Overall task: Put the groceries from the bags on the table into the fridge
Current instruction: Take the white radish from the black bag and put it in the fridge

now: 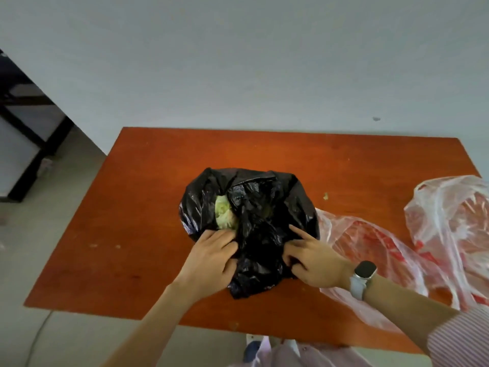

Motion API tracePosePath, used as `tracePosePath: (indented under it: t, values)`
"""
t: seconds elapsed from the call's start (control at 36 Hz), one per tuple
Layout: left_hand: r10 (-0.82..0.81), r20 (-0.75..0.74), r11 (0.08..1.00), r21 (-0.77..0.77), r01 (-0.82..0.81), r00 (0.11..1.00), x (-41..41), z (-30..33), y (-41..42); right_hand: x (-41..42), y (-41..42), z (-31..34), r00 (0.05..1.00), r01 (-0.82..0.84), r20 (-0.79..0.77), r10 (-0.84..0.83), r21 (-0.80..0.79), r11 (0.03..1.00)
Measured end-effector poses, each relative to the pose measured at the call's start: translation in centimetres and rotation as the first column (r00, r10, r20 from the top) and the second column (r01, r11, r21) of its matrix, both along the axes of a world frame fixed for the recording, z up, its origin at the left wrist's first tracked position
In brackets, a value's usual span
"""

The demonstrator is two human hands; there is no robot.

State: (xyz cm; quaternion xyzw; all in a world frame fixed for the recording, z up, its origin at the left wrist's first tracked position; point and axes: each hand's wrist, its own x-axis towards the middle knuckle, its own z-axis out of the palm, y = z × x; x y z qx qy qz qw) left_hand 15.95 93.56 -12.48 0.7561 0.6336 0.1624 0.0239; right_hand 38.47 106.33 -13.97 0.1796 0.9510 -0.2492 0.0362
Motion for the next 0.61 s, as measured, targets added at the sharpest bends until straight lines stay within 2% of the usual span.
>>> tracePosePath:
  t: [0.08,0.19,0.25,0.33,0.39,0.42,0.47,0.61]
  values:
    - [-0.024,-0.03,0.983,-0.181,0.018,0.999,1.0,-1.3,-2.6,1.2,-0.6,-0.8,0.981,-0.014,0.191,0.028,-0.074,0.997]
    - [0.018,-0.159,0.929,-0.362,-0.075,0.987,1.2,-4.8,-5.4,2.7,-1.3,-1.6,0.9,0.183,0.427,-0.087,-0.189,0.965]
    - [0.101,-0.123,0.917,-0.374,-0.141,0.987,1.2,-5.1,-5.6,2.7,-1.3,-1.8,0.91,0.216,0.383,-0.158,-0.115,0.97]
    - [0.339,0.052,0.889,-0.344,-0.302,0.939,1.6,-3.6,-4.5,2.1,-1.0,-2.2,0.972,0.227,0.048,-0.229,0.045,0.973]
    - [0.397,0.096,0.904,-0.216,-0.37,0.913,2.0,-2.5,-3.3,0.8,-1.1,-1.8,0.975,0.172,-0.16,-0.156,0.091,0.981]
    - [0.391,0.085,0.917,-0.122,-0.38,0.916,2.1,-2.4,-2.8,0.0,-1.2,-1.6,0.975,0.133,-0.193,-0.113,0.093,0.987]
    - [0.363,0.068,0.931,0.009,-0.364,0.929,2.2,-2.6,-1.7,-1.4,-1.1,-1.5,0.986,0.07,-0.156,-0.056,0.087,0.994]
    - [0.283,-0.098,0.958,0.075,-0.277,0.954,1.9,-2.0,1.3,-3.7,0.9,-2.1,0.998,0.067,-0.01,-0.066,0.115,0.991]
